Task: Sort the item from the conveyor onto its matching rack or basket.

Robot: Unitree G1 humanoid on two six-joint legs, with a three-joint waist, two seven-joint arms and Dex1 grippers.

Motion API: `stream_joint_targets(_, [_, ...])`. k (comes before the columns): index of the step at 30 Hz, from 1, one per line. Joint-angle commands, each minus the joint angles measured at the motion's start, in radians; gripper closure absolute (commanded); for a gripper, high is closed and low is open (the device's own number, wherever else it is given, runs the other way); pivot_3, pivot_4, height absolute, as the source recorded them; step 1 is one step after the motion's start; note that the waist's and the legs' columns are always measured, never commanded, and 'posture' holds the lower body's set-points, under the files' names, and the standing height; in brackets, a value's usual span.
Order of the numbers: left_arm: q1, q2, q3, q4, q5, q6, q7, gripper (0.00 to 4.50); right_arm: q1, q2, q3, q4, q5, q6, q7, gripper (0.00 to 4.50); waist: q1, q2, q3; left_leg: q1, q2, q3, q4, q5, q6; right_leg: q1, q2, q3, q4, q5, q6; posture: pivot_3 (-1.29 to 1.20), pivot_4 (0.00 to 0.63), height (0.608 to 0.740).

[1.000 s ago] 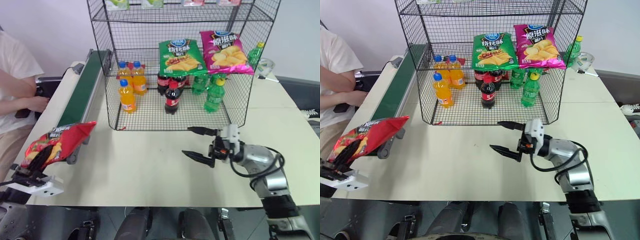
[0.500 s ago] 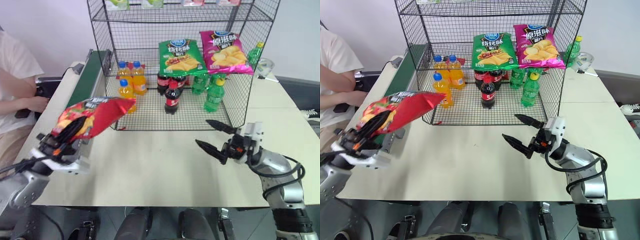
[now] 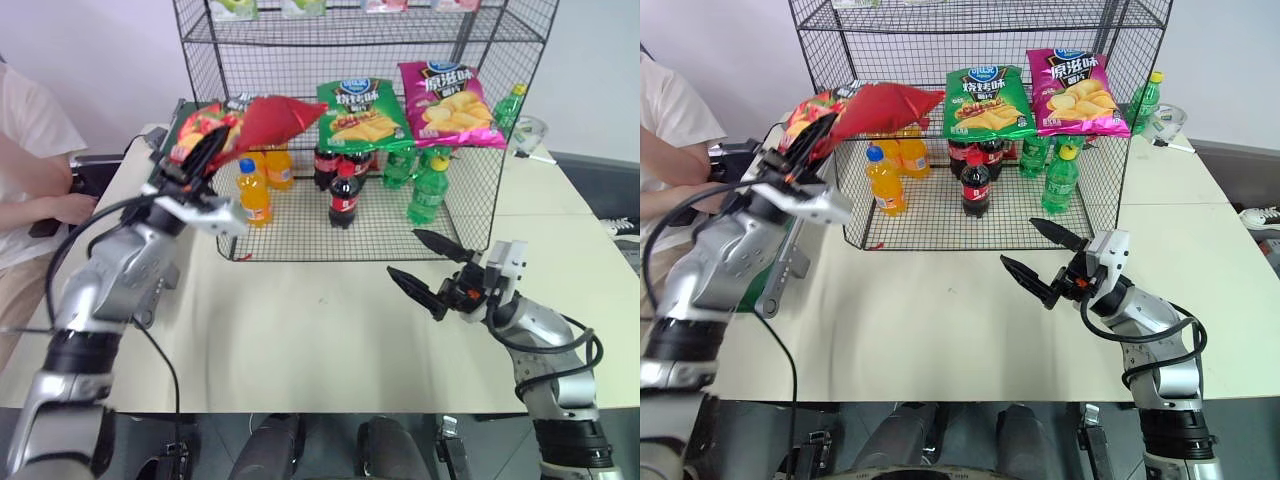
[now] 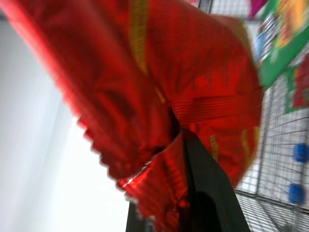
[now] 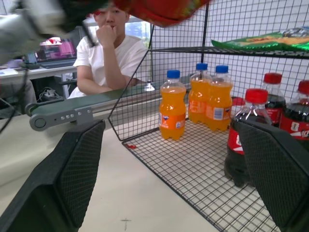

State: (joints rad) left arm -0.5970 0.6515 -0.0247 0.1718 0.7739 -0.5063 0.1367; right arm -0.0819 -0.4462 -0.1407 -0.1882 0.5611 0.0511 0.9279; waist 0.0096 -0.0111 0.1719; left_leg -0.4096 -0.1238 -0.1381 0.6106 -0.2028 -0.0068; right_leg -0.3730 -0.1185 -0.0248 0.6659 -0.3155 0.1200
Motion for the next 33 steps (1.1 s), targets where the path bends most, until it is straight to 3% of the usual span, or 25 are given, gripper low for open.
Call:
stream_joint_targets(1, [-0.123, -0.039, -0.076, 0.167, 0.075, 0.024, 0.114, 4.41, -0.017, 0.006, 0.004, -0.022, -0.008, -0.022, -0.005, 0.0, 0.001, 0.0, 0.0, 0.0, 0.0, 0.0, 0.0, 0.0, 0.0, 0.0, 0.0, 0.0, 0.0, 0.0, 0.0, 0.0, 0.15, 0.74])
stream_joint_targets(9, [-0.387, -0.134, -0.248, 0.609, 0.184, 0.174, 0.281, 4.41, -0.022, 0.011, 0.012, -0.016, -0.017, -0.025, -0.016, 0.0, 0.001, -0.001, 0.0, -0.001, -0.001, 0.0, 0.002, 0.0, 0.0, 0.0, 0.0, 0.0, 0.001, 0.0, 0.001, 0.0, 0.15, 0.74])
stream_joint_targets(19, [-0.549, -0.184, -0.334, 0.902, 0.139, 0.202, 0.319, 4.41, -0.023, 0.002, 0.002, -0.024, -0.017, -0.016, -0.029, 0.0, -0.005, -0.002, 0.001, -0.003, -0.001, 0.0, 0.003, 0.0, 0.0, -0.001, 0.0, 0.0, 0.001, 0.0, 0.002, 0.0, 0.15, 0.74])
stream_joint_targets(33, [-0.611, -0.201, -0.369, 1.014, 0.044, 0.13, 0.296, 4.41, -0.026, 0.003, 0.0, -0.024, -0.015, -0.015, -0.043, 0.0, -0.005, -0.002, 0.001, -0.003, -0.001, 0.0, 0.003, 0.0, 0.0, -0.001, 0.0, 0.0, 0.001, 0.0, 0.003, 0.0, 0.15, 0.74])
